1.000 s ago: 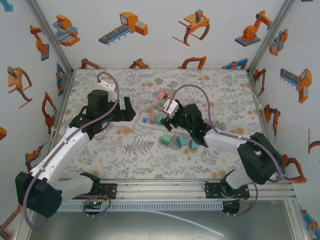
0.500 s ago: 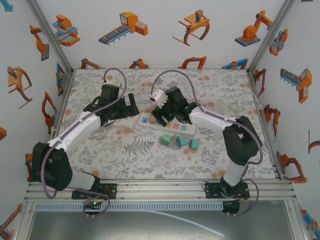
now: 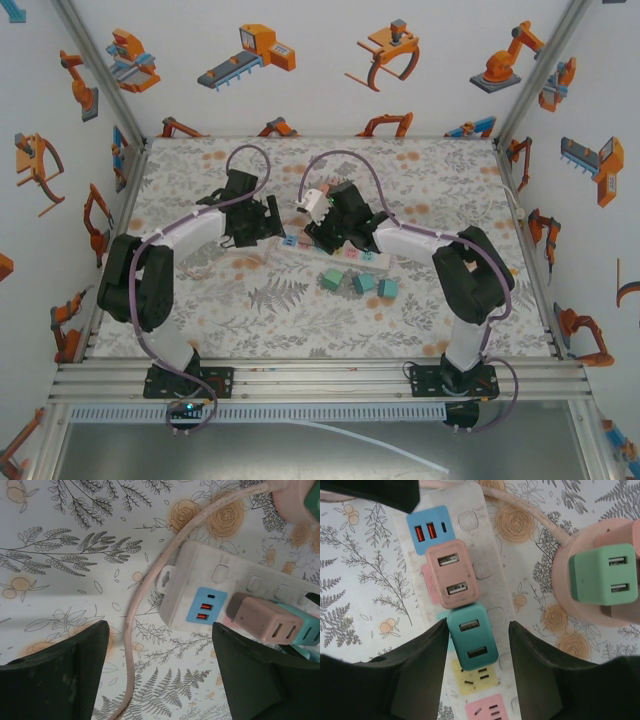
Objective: Pull the plug off the socket
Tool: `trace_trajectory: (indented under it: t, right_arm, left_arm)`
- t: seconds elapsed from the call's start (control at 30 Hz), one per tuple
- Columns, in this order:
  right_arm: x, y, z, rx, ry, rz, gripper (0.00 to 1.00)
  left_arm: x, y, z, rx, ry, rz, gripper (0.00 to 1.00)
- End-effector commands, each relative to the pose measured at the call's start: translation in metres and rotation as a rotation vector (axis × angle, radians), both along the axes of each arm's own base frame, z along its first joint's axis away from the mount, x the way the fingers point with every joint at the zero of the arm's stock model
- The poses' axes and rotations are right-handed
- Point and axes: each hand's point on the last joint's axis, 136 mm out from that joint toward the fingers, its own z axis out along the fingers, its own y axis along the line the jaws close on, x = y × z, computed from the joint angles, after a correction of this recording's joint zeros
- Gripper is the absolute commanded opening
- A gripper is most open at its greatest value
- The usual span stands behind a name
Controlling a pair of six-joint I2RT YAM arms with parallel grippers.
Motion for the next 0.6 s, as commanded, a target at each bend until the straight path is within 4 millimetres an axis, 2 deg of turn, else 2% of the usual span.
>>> trace_trajectory:
  t: [0.0,0.23,0.37,0.57]
  right_arm:
    - [0.001,0.012,0.002,0.040,-0.043,0.061,0.47]
    - [-0.007,0.012,-0.001,0.040,-0.053,0.103,0.41]
    - [-0.011,0.011,0.003,0.031,-0.077,0.144,0.36]
    - [-0.013,0.014,0.013,0.032,-0.107,0.180,0.32]
  left_arm:
    - [0.008,-0.011,0.004,-0.058,0.012,-0.009,0.73]
    - [0.003,-0.019,-0.020,-0.066,0.096,-0.028,0.56]
    - [-0.001,-0.018,-0.029,-0.050,0.118,-0.036,0.53]
    - [-0.009,-0.011,-0.042,0.002,0.151,-0.031,0.52]
